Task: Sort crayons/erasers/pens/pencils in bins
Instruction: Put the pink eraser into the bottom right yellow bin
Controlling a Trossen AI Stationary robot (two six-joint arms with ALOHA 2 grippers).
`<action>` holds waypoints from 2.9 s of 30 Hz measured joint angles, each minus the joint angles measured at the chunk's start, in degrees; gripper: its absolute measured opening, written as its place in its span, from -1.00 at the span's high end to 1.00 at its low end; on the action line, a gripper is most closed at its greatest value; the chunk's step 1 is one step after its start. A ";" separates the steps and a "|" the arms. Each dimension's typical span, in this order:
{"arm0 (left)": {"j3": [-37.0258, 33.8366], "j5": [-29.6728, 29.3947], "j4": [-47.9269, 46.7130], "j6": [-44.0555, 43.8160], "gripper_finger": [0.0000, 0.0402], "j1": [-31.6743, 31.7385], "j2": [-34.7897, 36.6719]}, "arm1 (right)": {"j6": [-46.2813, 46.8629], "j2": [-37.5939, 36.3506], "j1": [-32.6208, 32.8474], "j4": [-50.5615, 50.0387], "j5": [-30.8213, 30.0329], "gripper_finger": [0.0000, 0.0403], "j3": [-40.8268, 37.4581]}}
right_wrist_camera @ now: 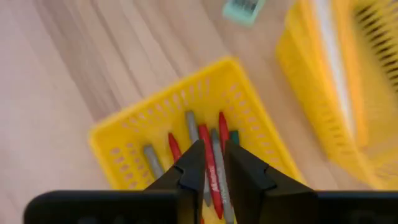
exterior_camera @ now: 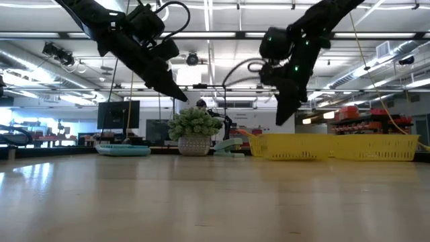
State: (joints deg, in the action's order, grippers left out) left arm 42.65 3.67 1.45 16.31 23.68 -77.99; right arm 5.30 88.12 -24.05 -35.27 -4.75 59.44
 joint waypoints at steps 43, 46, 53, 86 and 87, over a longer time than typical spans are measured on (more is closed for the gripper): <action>0.10 0.69 -51.15 -33.75 0.34 -21.09 0.58 | 2.61 7.91 33.57 37.67 -13.54 0.26 0.05; 0.93 5.42 -53.89 -41.30 0.35 -24.89 0.54 | 0.90 8.70 33.46 37.82 -13.54 0.26 0.06; 3.09 9.09 -56.78 -58.07 0.33 -37.08 0.52 | 0.48 8.32 33.96 35.99 -12.18 0.26 0.04; 3.58 0.41 -40.47 -106.15 0.05 -69.16 -11.58 | 6.96 8.28 38.10 31.49 -11.86 0.26 0.04; 3.58 0.53 -40.82 -106.15 0.02 -69.09 -12.03 | 7.15 8.28 38.56 30.69 -11.83 0.26 0.04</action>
State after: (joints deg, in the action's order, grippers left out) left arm 46.24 4.20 -39.37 -89.84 -45.41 -90.02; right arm 12.45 96.40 14.51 -4.59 -16.58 59.48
